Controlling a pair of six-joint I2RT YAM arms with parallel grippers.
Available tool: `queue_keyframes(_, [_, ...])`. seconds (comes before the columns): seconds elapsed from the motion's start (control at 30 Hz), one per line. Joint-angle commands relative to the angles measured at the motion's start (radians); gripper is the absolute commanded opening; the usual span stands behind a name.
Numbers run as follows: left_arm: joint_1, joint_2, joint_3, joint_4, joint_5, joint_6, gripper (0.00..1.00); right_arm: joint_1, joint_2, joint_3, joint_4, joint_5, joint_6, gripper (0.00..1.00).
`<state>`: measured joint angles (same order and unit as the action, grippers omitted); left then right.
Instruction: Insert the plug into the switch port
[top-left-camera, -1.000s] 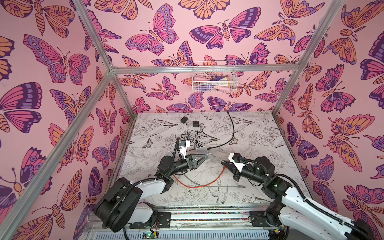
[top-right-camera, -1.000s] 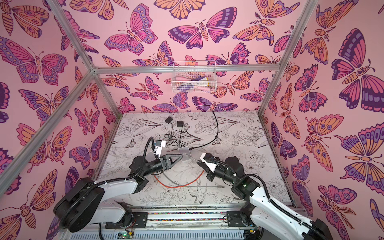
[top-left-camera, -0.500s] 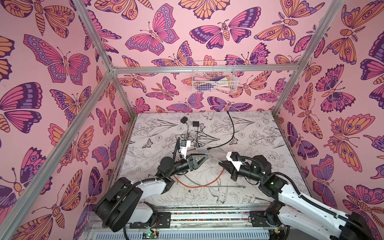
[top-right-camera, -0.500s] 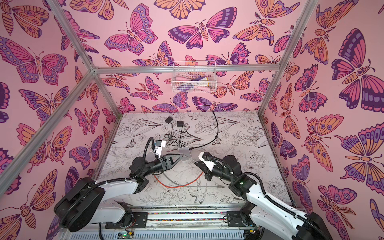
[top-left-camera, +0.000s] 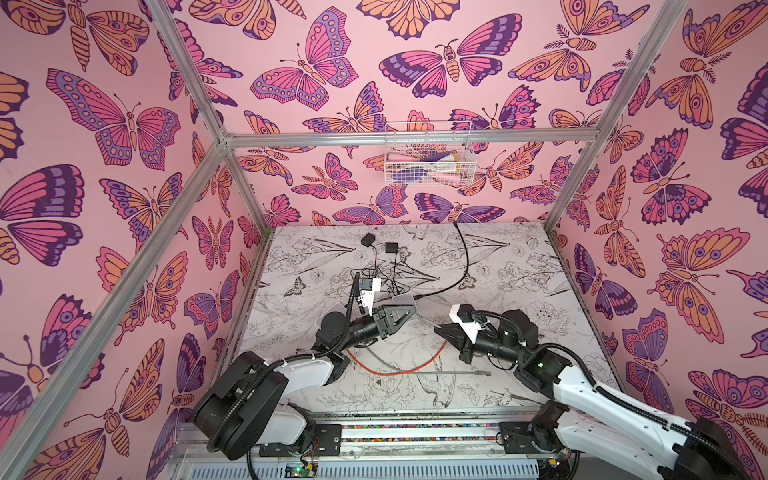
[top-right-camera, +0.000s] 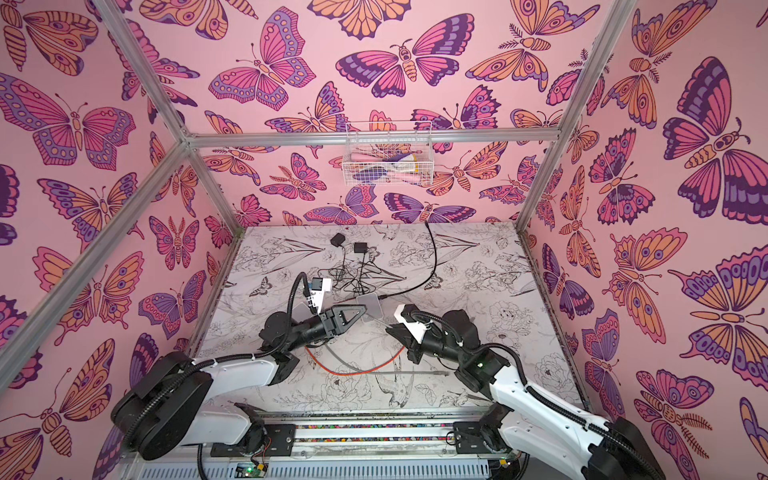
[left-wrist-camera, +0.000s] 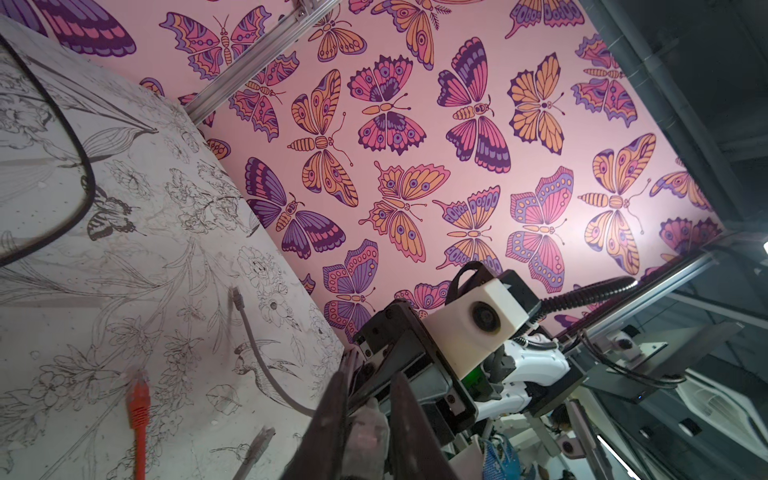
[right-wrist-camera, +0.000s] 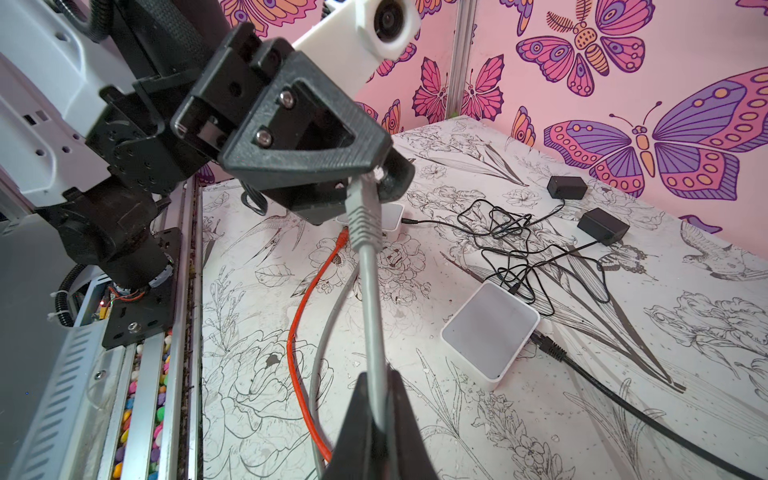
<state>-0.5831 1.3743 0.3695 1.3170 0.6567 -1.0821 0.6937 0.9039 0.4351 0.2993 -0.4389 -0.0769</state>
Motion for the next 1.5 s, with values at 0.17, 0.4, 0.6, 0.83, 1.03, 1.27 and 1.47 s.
queue_keyframes(0.17, [-0.003,0.004,0.012,0.056,0.009,0.028,0.00,0.012,0.009,0.059,0.000,-0.028,0.033,0.00])
queue_keyframes(0.4, [0.033,-0.021,0.049,0.062,0.199,0.131,0.00,0.010,0.012,0.288,-0.420,-0.169,0.104,0.63])
queue_keyframes(0.6, [0.052,-0.054,0.078,0.074,0.314,0.189,0.00,0.010,0.072,0.401,-0.497,-0.293,0.187,0.69])
queue_keyframes(0.83, [0.077,-0.091,0.077,0.066,0.384,0.189,0.00,0.010,0.104,0.486,-0.672,-0.275,0.061,0.62])
queue_keyframes(1.03, [0.078,-0.128,0.084,0.050,0.400,0.196,0.00,0.010,0.122,0.523,-0.728,-0.274,0.008,0.53])
queue_keyframes(1.27, [0.078,-0.120,0.091,0.033,0.399,0.205,0.00,0.010,0.152,0.539,-0.712,-0.302,0.004,0.48])
queue_keyframes(1.47, [0.075,-0.114,0.088,0.025,0.402,0.211,0.00,0.012,0.188,0.567,-0.687,-0.329,0.016,0.48])
